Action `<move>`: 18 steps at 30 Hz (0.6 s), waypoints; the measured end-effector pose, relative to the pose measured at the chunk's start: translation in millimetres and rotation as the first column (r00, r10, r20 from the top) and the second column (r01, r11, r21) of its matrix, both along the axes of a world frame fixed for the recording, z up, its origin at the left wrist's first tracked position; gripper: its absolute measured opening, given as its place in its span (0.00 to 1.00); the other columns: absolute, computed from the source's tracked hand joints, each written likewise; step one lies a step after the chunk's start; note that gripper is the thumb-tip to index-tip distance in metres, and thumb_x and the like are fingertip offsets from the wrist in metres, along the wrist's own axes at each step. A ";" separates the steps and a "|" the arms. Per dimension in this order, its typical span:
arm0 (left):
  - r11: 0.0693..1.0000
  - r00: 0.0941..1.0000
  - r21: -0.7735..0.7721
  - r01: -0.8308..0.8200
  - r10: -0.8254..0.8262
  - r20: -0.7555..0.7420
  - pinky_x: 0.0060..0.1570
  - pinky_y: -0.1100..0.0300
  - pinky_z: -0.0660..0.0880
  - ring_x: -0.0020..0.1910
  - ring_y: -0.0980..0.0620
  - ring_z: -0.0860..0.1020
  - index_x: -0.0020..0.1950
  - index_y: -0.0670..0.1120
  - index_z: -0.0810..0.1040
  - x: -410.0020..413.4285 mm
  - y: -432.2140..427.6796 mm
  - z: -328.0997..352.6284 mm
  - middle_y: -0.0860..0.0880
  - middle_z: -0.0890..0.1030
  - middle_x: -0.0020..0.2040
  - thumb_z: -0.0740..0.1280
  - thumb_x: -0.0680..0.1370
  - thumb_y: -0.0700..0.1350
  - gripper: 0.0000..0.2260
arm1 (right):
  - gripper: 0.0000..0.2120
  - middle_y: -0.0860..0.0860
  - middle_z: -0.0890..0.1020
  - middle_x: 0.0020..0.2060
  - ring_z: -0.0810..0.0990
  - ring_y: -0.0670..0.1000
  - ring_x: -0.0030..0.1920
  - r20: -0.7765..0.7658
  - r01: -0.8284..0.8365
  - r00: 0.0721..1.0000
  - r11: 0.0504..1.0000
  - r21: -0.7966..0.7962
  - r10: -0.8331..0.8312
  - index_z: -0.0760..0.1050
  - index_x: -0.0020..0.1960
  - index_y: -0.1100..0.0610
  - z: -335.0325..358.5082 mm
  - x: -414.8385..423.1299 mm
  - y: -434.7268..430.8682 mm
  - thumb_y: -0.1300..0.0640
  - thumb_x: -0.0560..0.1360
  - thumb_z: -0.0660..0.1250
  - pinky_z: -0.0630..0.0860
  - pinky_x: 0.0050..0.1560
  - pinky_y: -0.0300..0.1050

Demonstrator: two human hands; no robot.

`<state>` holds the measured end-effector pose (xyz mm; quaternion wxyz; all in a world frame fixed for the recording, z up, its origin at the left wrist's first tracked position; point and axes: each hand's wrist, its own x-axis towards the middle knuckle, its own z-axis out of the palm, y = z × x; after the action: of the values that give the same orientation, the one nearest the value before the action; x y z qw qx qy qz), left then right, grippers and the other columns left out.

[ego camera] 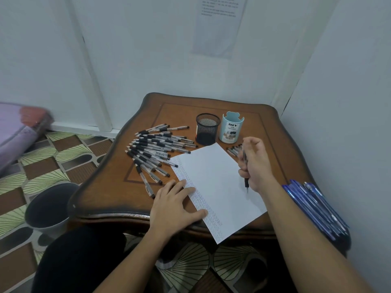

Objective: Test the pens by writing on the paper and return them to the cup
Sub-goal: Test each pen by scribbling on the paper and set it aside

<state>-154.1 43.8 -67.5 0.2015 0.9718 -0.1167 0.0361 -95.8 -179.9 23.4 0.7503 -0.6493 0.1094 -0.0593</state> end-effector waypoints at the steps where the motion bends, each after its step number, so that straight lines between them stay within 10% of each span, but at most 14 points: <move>1: 1.000 1.000 0.002 0.002 -0.002 -0.013 0.73 0.51 0.52 0.77 0.53 0.53 0.70 0.61 0.69 0.3 0.3 0.5 0.58 0.62 0.76 0.51 0.63 0.79 0.40 | 0.06 0.53 0.72 0.33 0.60 0.45 0.25 -0.002 -0.012 1.000 1.000 -0.019 0.012 0.70 0.54 0.51 0.2 -3.5 -1.2 0.51 0.80 0.65 0.57 0.23 0.37; 7: 0.999 1.000 0.041 0.006 -0.005 -0.028 0.74 0.52 0.50 0.77 0.53 0.53 0.71 0.61 0.67 1.1 0.5 1.1 0.58 0.61 0.76 0.50 0.63 0.79 0.41 | 0.06 0.54 0.70 0.26 0.70 0.52 0.28 0.018 -0.009 1.000 1.000 0.004 0.009 0.74 0.50 0.57 -4.6 -17.7 -3.4 0.61 0.83 0.60 0.68 0.28 0.44; 13: 0.999 0.999 0.052 0.000 0.002 -0.034 0.75 0.53 0.48 0.77 0.53 0.54 0.74 0.58 0.65 1.5 -0.4 2.7 0.55 0.61 0.77 0.49 0.63 0.78 0.44 | 0.34 0.56 0.76 0.29 0.73 0.51 0.31 -0.135 -0.124 0.982 0.991 0.042 0.129 0.79 0.50 0.62 -23.4 -40.8 -3.3 0.38 0.82 0.44 0.68 0.35 0.46; 18: 0.998 0.999 0.056 0.012 -0.009 -0.051 0.75 0.52 0.48 0.77 0.51 0.53 0.76 0.56 0.64 2.2 2.7 3.6 0.53 0.59 0.78 0.49 0.63 0.77 0.46 | 0.11 0.60 0.81 0.33 0.78 0.54 0.32 -0.081 -0.240 0.967 0.970 0.037 0.243 0.80 0.47 0.64 -39.3 -61.6 -7.4 0.60 0.81 0.62 0.70 0.28 0.40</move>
<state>-151.9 46.5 -63.9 0.1771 0.9771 -0.1176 0.0070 -157.4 -187.3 -15.9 0.7551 -0.6497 0.0620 0.0617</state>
